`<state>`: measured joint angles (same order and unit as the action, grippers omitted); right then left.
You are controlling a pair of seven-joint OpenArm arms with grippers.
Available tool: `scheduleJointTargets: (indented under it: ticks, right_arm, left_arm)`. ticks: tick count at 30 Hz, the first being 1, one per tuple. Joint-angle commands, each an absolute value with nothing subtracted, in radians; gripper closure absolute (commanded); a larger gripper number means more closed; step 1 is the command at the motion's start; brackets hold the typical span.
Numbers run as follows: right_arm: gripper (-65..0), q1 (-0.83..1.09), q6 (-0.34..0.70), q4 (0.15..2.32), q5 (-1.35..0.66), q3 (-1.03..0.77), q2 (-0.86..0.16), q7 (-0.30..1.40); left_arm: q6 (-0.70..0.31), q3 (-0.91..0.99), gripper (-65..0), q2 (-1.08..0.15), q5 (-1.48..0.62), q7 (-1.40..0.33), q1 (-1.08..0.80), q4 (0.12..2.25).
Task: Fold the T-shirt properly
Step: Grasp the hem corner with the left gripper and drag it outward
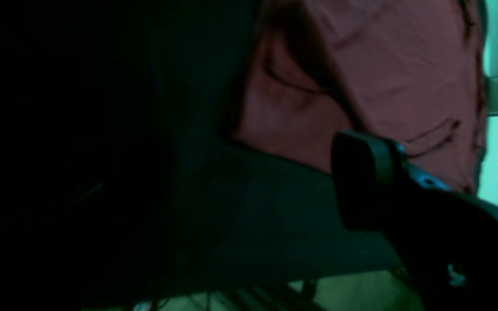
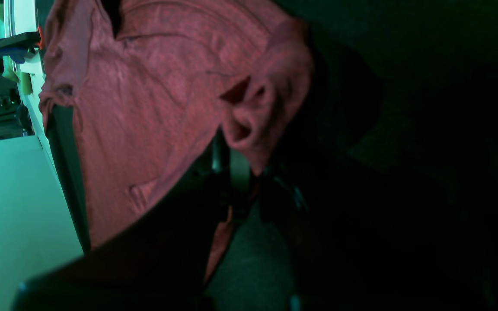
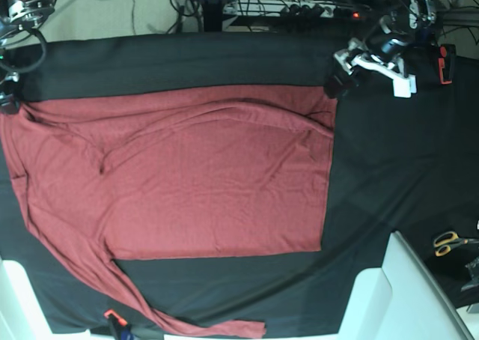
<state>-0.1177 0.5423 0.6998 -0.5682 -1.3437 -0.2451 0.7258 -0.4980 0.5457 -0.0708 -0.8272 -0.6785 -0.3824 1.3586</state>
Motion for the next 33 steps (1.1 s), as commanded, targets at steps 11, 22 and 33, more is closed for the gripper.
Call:
scheduleJointTargets:
  ticks: [11,22,33]
  right_arm:
    - [-0.5,-0.124,0.553,0.713,-0.582,-1.342,-0.271,0.720]
    - [-0.5,-0.124,0.553,0.713,-0.582,-1.342,-0.271,0.720]
    - [-0.5,-0.124,0.553,0.713,-0.582,-1.342,-0.271,0.720]
  left_arm:
    - [-0.492,0.544,-55.8,-0.050,-0.825,-0.688,-0.321,1.310]
    - [-0.490,0.544,-22.1,-0.048,-0.825,-0.685,-0.286,1.225]
    - [-0.492,0.542,0.0,-0.054,-0.825,-0.687,-0.260,1.213]
